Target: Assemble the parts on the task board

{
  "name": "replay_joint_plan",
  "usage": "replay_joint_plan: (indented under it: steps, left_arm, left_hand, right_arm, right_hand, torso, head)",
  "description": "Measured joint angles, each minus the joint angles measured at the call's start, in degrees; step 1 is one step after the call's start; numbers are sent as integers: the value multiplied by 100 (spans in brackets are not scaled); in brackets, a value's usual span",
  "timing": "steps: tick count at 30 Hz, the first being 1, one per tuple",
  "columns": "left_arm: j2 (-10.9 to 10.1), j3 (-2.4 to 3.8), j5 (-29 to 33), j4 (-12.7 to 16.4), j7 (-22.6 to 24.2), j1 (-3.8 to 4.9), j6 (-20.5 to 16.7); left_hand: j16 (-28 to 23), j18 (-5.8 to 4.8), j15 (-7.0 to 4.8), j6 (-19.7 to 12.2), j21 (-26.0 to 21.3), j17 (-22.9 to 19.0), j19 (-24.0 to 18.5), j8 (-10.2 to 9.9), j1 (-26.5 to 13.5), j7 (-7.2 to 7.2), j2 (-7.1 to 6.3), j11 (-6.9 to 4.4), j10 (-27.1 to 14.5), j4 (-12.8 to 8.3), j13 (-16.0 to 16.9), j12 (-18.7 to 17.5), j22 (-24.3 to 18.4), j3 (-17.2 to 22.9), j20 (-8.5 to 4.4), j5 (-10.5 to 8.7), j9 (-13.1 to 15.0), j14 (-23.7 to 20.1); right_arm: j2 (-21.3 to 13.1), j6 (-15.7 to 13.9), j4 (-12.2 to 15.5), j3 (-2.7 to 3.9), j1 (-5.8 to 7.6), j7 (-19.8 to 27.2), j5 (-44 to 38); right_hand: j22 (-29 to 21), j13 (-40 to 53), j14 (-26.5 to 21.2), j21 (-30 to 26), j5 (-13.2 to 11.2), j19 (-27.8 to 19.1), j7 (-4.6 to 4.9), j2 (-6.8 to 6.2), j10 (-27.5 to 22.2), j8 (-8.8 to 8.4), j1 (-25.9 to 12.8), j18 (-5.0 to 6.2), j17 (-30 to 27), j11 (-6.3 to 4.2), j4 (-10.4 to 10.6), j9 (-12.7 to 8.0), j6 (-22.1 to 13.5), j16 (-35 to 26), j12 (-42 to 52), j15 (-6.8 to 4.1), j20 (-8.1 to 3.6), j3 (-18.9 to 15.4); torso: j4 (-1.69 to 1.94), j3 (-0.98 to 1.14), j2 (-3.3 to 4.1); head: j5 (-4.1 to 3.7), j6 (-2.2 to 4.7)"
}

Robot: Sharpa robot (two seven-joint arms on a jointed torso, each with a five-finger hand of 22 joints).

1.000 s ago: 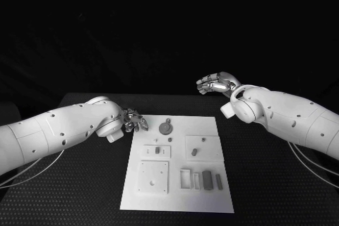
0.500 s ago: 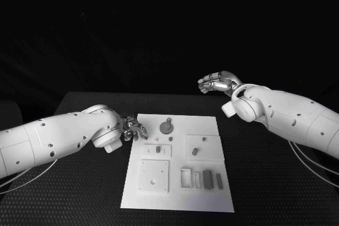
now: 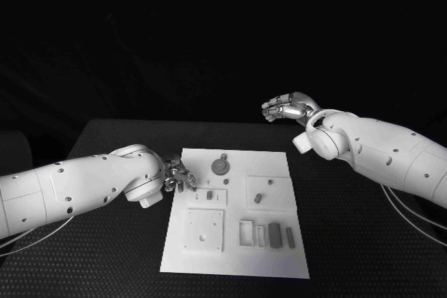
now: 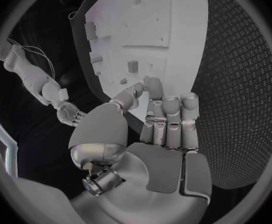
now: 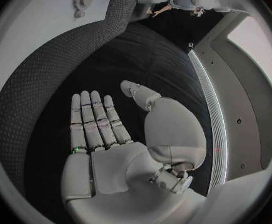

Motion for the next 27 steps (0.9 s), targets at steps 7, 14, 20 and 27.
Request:
replay_joint_plan:
  steps: [7, 14, 20, 27]
  left_arm:
    - [35, 0, -75, 3, -9, -22, 0]
    - [110, 1, -123, -49, -21, -85, 55]
    - [150, 1, -162, -82, -25, -110, 86]
    - [153, 1, -208, -103, -31, -113, 121]
  left_hand:
    - [0, 0, 2, 3, 0, 5, 0, 1, 0, -3, 0, -7, 7, -9, 3, 0, 0, -6, 0, 0, 0, 2]
    - [0, 0, 11, 7, 0, 5, 0, 1, 0, -11, 0, -9, 10, -11, 2, 0, 4, -6, 0, -1, 0, 12]
    - [0, -1, 5, 7, 0, 4, -1, 2, 0, -13, 0, -15, 17, -19, 7, 0, 3, -13, 0, -7, 0, 28]
    - [0, -2, 3, 15, 0, 3, -1, 2, 0, -22, 1, -16, 19, -23, 7, 0, 3, -17, 1, 23, 0, 42]
  right_arm:
    - [-1, 0, 8, 0, 0, 0, 0]
    - [0, 1, 12, 0, 0, 0, 0]
    - [-3, 1, 20, 0, 0, 0, 0]
    - [-6, 3, 23, 0, 0, 0, 0]
  right_hand:
    - [7, 0, 0, 0, 0, 0, 0, 0, 0, 0, 0, 0, -5, 0, 0, -1, 0, 0, 0, 0, 0, 0]
    - [6, 0, 0, 0, 0, 0, 0, 0, 0, 0, 0, 0, -4, 0, 0, 0, 0, 0, 0, 0, 0, 0]
    - [12, 0, 1, 0, 0, 0, 0, 0, 0, 0, 0, 0, -4, 0, 0, 0, 0, 0, 0, -1, 0, 0]
    - [12, 0, 1, -21, 0, 0, 0, 0, 0, 0, 0, 0, -9, 0, 0, 0, 0, 0, 0, -1, 0, 0]
  torso:
    - [-5, 2, 0]
    - [-7, 4, -1]
    - [-3, 3, -2]
    - [-7, 4, -2]
  head:
    - [-3, -14]
    - [-16, -11]
    - [-21, -9]
    - [-18, -21]
